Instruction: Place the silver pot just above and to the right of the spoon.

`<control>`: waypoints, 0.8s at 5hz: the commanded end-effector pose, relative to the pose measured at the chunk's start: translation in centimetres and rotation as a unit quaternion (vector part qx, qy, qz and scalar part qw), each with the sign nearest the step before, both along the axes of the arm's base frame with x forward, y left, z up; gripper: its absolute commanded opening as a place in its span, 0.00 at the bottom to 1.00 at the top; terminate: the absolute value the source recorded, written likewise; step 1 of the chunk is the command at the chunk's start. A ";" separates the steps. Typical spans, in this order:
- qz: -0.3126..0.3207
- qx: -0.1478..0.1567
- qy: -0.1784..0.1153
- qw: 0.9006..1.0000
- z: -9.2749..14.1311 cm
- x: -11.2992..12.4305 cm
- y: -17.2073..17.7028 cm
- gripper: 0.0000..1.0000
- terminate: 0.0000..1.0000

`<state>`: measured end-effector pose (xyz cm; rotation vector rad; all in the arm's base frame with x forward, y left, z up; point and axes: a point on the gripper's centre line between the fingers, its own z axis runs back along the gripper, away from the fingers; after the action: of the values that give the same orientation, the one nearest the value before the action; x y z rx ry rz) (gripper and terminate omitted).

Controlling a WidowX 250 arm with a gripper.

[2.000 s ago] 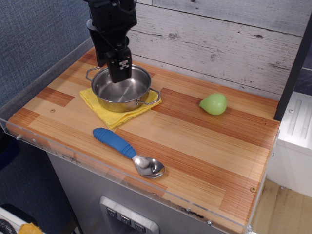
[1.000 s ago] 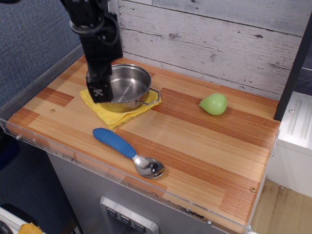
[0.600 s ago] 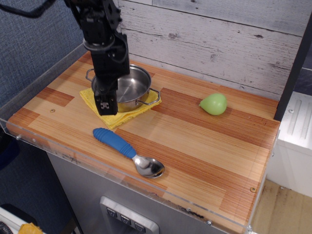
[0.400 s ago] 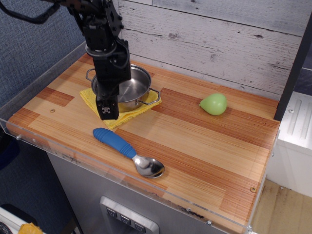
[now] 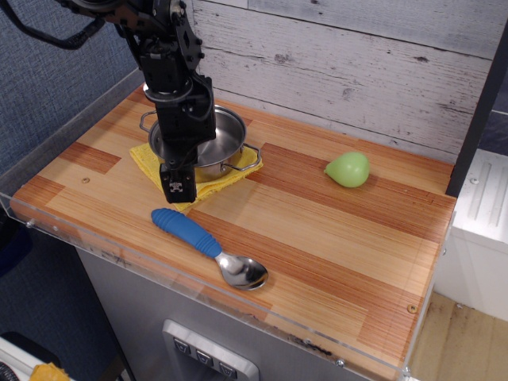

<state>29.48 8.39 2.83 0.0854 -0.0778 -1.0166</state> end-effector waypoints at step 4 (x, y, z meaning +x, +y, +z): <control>0.019 0.001 -0.019 1.000 1.4 0.7 -1.6 0.00 0.00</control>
<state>29.82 6.73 2.96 0.0807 -0.0781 -0.9713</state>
